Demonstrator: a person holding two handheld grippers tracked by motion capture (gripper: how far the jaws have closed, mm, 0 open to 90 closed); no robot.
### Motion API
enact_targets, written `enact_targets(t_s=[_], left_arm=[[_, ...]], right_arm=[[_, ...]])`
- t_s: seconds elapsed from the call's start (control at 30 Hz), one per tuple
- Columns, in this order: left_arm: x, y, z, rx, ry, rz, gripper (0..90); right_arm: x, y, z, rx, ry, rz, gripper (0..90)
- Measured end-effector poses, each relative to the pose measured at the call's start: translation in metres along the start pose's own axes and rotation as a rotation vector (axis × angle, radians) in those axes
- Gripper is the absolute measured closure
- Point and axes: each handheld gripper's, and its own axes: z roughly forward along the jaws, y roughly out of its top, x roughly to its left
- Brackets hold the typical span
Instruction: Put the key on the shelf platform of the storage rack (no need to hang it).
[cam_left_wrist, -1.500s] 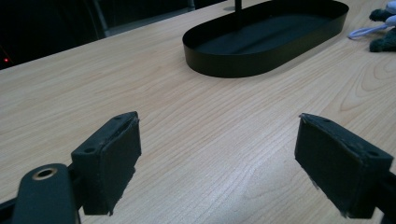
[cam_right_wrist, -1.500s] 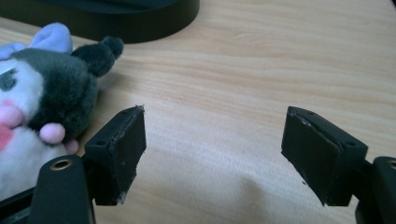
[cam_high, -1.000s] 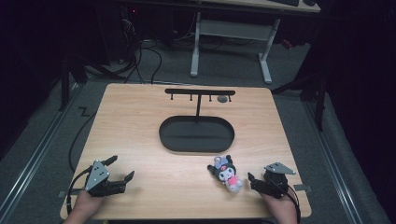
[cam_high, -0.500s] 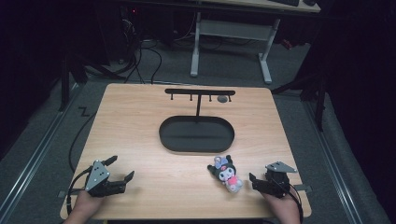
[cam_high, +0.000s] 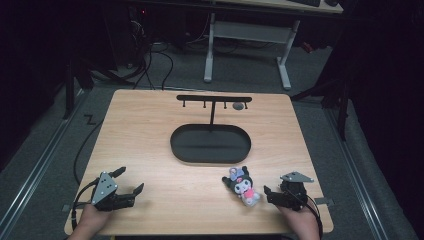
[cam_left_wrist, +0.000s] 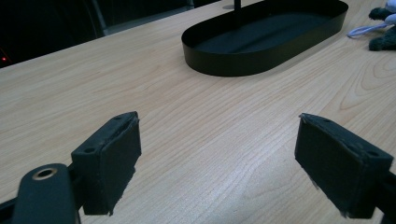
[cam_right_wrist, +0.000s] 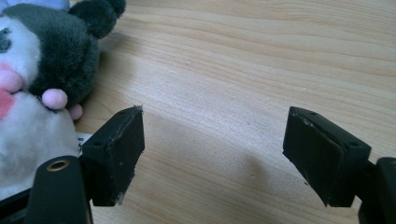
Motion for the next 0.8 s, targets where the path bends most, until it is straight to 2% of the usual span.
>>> enact_targets(t_s=[0.53,0.8], left_arm=[[0.0,0.001,0.001,0.01,-0.006,0.002,15.4],[0.0,-0.001,-0.003,-0.015,-0.017,0.007,15.4]], right_arm=[[-0.006,0.001,-0.006,0.076,-0.015,0.032,22.9],[-0.004,0.009,-0.009,0.125,-0.007,0.01,24.0]])
